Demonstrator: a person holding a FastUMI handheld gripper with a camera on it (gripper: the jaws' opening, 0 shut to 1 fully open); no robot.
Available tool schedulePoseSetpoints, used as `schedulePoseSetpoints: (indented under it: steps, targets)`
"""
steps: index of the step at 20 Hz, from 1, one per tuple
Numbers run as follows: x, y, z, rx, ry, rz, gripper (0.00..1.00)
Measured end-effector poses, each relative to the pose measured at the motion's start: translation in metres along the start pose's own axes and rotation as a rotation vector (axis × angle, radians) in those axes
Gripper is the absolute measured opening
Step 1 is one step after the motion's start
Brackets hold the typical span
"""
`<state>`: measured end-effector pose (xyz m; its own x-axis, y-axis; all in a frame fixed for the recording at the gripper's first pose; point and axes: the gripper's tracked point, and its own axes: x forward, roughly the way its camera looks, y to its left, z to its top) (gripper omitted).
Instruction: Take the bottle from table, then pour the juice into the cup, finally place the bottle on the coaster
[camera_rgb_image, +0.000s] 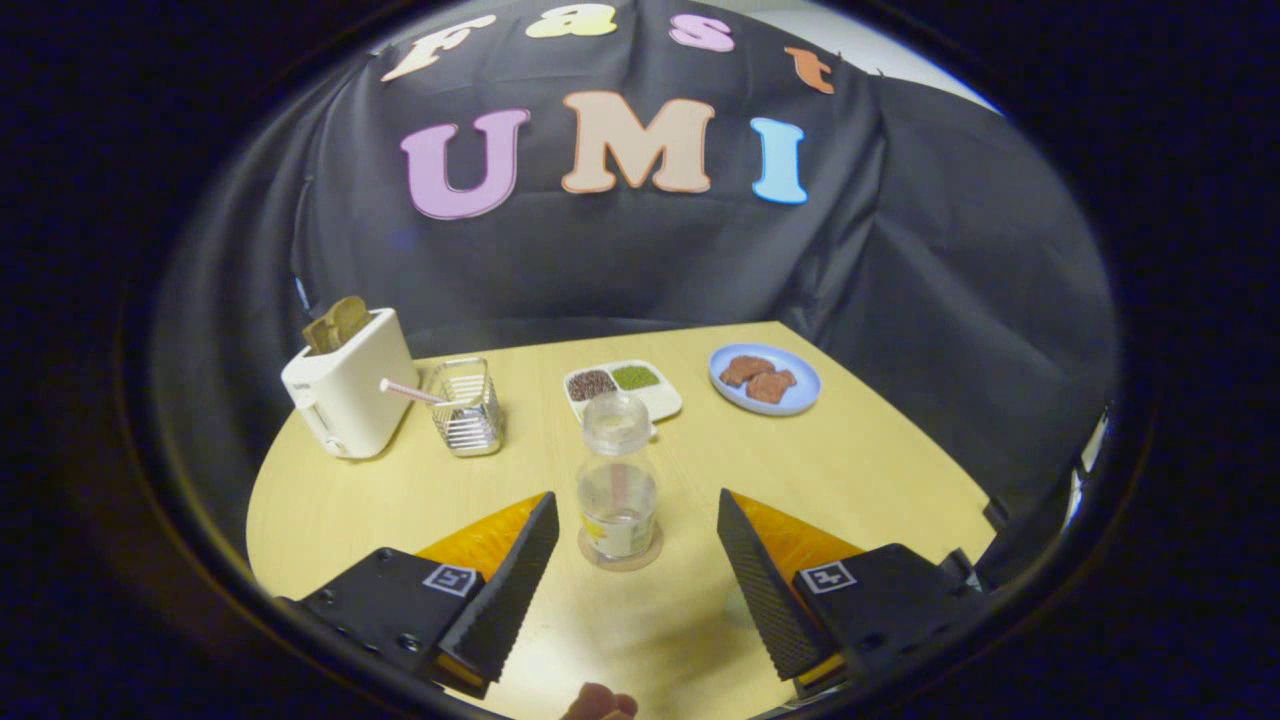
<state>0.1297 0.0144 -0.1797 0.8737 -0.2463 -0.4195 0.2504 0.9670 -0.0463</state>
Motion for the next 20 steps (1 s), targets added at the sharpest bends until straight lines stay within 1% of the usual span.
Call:
schedulePoseSetpoints:
  steps: [5,8,11,14,20]
  targets:
    - [-0.034,-0.006,0.065,0.040,-0.128,0.099,1.00]
    - [-0.054,-0.006,0.089,0.029,-0.171,0.163,1.00]
    - [-0.068,-0.004,0.100,0.000,-0.183,0.221,1.00]
    - [-0.082,-0.005,0.104,0.002,-0.193,0.258,1.00]
    - [-0.089,-0.017,0.107,-0.003,-0.198,0.260,1.00]
